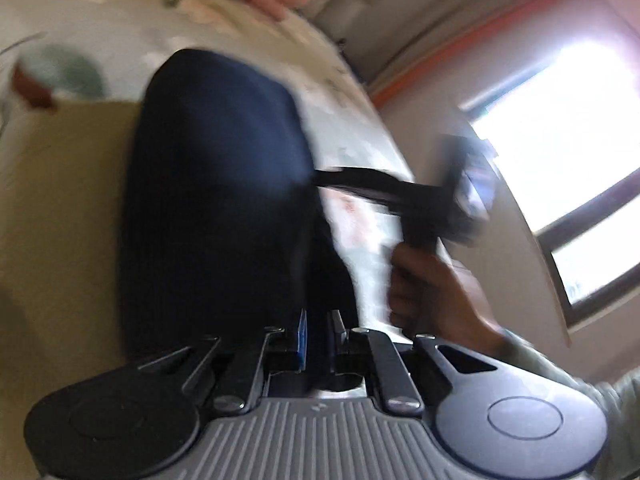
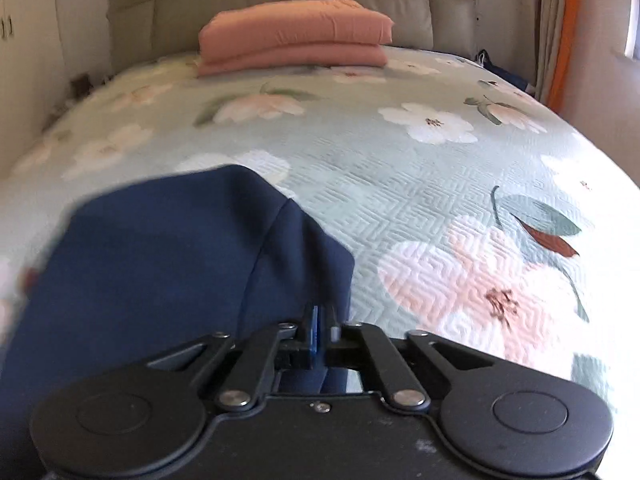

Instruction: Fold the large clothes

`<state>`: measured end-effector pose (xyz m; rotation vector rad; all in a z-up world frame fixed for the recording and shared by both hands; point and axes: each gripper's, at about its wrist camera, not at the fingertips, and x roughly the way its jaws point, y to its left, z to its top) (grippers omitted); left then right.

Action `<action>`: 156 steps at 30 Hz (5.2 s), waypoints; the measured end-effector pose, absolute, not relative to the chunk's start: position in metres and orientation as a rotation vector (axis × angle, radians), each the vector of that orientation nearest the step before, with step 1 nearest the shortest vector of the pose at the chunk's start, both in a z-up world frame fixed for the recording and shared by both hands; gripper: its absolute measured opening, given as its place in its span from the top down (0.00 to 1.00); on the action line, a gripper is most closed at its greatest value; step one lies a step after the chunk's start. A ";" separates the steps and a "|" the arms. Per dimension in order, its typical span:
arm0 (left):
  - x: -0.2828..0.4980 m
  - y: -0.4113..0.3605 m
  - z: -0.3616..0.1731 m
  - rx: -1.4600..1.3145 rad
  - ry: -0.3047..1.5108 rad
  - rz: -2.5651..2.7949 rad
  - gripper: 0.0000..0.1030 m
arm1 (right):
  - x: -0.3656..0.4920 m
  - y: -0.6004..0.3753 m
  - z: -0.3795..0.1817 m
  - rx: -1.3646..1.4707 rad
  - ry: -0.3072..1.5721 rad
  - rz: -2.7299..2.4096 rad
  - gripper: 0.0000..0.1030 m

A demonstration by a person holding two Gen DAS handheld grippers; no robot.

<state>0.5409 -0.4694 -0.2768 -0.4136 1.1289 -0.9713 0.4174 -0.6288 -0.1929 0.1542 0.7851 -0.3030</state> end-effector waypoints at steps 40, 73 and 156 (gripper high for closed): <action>0.621 -0.452 -0.332 -0.582 1.261 -0.898 0.00 | 0.351 -0.693 -0.250 0.710 0.830 0.084 0.01; 0.460 -0.186 -0.289 -0.646 0.999 -0.835 0.39 | 0.229 -0.434 -0.223 0.524 0.707 0.256 0.60; 0.133 -0.133 -0.027 -0.022 0.569 -0.401 0.12 | -0.005 -0.243 -0.028 0.131 0.718 -0.291 0.01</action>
